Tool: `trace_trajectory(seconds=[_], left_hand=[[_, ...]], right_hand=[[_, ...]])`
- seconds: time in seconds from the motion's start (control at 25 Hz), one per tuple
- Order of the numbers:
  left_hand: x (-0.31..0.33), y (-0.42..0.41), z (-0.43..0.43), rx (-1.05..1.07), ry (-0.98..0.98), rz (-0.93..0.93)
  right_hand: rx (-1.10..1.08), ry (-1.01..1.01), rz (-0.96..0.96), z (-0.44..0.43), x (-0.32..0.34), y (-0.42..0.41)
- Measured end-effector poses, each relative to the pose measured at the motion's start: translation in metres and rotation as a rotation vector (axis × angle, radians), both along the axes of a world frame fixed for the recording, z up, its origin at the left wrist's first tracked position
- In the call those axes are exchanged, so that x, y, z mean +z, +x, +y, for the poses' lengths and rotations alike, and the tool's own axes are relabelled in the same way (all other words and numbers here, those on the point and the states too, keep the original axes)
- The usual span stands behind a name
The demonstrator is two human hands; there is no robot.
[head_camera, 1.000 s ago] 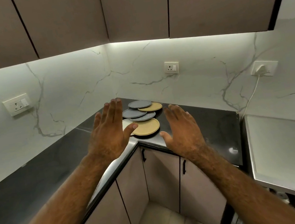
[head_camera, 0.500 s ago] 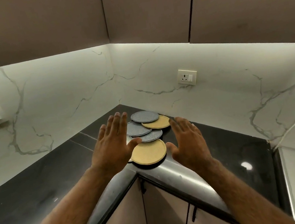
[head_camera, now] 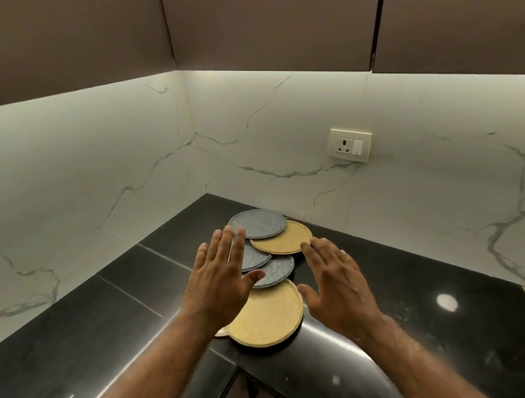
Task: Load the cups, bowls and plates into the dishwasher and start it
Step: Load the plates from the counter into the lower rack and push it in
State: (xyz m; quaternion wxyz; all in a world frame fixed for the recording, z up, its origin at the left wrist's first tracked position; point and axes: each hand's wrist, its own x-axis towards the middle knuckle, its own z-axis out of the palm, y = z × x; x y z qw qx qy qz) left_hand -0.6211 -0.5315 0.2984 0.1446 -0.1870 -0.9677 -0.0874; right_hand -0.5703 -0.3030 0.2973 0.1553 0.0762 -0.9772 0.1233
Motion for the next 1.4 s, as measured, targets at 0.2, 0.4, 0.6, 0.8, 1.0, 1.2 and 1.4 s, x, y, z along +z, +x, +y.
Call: trace_trajectory(seconds=[0.2,0.4,0.6,0.8,1.0,1.2,1.4], left_hand=[[-0.048,-0.103,0.012,-0.002,-0.026,-0.066],[-0.092,-0.204,0.022,0.044,-0.022,-0.173],[-0.118,-0.277,0.027,0.092,-0.006,-0.287],[-0.140,-0.326,0.038,0.295,0.288,-0.382],[-0.155,-0.358,0.039,0.597,0.520,-0.533],[-0.165,-0.383,0.040,0.812,0.774,-0.677],[-0.162,-0.399,0.039,0.912,1.129,-0.812]], right_hand=[[-0.001,0.023,-0.096,-0.003,-0.038,-0.095],[-0.056,0.005,-0.232,-0.004,-0.073,-0.191],[-0.119,-0.035,-0.242,-0.004,-0.096,-0.269],[-0.273,-0.144,-0.343,0.008,-0.128,-0.311],[-0.491,-0.261,-0.440,0.021,-0.152,-0.324],[-0.704,-0.718,-0.527,0.028,-0.157,-0.335],[-0.917,-1.616,-0.562,0.043,-0.165,-0.345]])
